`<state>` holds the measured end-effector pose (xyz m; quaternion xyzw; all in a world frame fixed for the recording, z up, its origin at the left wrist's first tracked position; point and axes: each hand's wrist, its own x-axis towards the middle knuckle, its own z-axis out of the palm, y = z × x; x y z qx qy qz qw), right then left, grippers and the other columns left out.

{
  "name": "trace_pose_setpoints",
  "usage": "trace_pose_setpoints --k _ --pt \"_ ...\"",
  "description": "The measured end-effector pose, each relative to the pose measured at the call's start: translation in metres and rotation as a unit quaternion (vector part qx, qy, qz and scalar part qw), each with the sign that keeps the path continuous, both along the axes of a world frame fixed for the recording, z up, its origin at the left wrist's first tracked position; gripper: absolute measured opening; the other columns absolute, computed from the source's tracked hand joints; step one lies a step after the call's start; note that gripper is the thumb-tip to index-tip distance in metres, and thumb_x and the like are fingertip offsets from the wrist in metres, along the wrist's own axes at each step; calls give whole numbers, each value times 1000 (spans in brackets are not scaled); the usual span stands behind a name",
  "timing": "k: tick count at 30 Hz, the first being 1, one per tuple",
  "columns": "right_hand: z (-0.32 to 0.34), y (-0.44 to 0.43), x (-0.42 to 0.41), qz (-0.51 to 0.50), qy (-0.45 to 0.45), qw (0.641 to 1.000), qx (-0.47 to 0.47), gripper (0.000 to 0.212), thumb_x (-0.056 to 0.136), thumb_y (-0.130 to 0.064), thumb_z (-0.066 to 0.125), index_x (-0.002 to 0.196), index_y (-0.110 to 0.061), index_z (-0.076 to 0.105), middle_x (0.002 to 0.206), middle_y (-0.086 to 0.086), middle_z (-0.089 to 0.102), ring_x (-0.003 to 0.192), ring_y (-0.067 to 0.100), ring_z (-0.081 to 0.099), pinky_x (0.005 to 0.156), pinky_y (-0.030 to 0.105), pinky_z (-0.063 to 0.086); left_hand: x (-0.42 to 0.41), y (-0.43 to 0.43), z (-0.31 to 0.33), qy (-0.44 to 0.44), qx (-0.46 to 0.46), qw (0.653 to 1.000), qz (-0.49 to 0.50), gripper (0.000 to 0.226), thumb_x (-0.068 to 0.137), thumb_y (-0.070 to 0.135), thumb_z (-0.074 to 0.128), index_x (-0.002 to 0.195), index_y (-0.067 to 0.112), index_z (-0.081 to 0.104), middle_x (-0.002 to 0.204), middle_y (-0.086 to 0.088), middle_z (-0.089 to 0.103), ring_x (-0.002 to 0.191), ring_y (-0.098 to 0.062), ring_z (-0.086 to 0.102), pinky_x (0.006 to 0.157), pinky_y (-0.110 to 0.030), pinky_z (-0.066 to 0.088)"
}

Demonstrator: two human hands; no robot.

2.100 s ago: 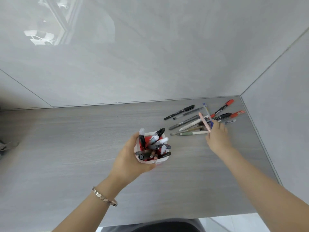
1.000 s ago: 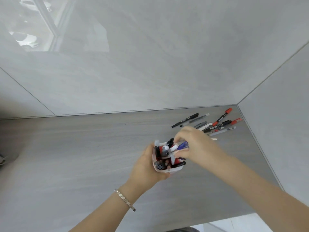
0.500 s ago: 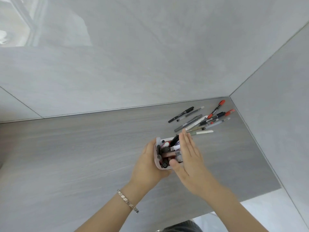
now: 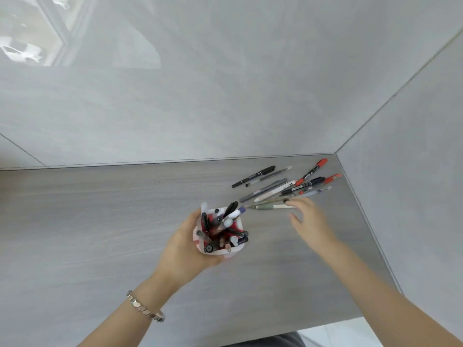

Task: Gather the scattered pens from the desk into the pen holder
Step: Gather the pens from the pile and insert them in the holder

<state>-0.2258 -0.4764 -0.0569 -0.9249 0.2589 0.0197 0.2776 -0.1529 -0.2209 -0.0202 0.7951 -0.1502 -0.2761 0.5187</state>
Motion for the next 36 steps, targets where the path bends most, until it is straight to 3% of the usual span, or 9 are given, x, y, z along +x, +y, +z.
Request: trace_pose_setpoints --k 4,8,11,15,19,22,26,31,36 --pt "-18 -51 5 26 70 991 -107 42 83 1 50 125 -8 49 136 16 45 127 32 39 105 39 31 -8 -22 7 -9 -2 1000 16 69 64 -5 77 90 44 38 92 23 52 75 29 51 58 6 39" --pt "-19 -81 13 73 150 975 -149 36 87 -10 53 122 -11 48 127 11 48 120 30 41 98 40 37 -12 -36 7 -13 6 1000 6 72 61 -3 80 102 38 38 96 23 51 81 35 44 60 7 38" --pt "-24 -91 12 113 159 969 -150 29 85 0 49 113 -8 53 120 11 52 114 28 43 92 36 39 -12 -38 4 -13 24 1000 11 74 59 0 82 109 33 39 97 21 54 83 30 48 63 6 38" --pt "-22 -91 4 133 150 961 -191 22 89 -5 44 106 -15 54 113 6 55 109 25 47 91 34 35 -11 -33 0 -28 43 999 18 79 56 1 84 101 47 38 97 21 57 86 23 51 65 5 39" --pt "-15 -67 0 144 78 980 -110 21 92 -6 41 111 -10 51 114 8 48 93 31 54 77 36 41 -10 -24 -7 -19 70 997 11 80 56 3 84 117 31 41 99 12 59 84 22 50 64 6 38" --pt "-20 -50 4 171 30 983 -67 20 90 -6 47 108 -3 56 113 14 51 96 31 55 83 37 45 -10 -22 -11 -13 68 998 2 87 56 4 85 126 24 38 104 11 58 84 22 51 64 6 39" --pt "-33 -37 3 183 31 982 -38 18 85 -6 57 101 -2 63 110 14 59 108 28 48 99 37 41 -10 -21 -10 -20 55 998 2 84 57 5 85 121 32 37 103 16 57 88 23 49 71 2 43" --pt "-34 -31 -2 136 21 989 -47 19 83 -14 62 102 -14 62 105 3 64 102 22 53 88 30 34 -10 -21 -7 -8 38 999 -1 82 60 3 83 116 39 34 102 19 54 86 22 54 64 4 42" --pt "-29 -28 -25 157 74 984 -30 28 89 -20 54 116 -15 57 106 8 58 95 26 57 76 33 43 -11 -22 -4 0 35 999 0 80 61 4 82 108 45 32 98 25 49 80 16 56 60 4 42"
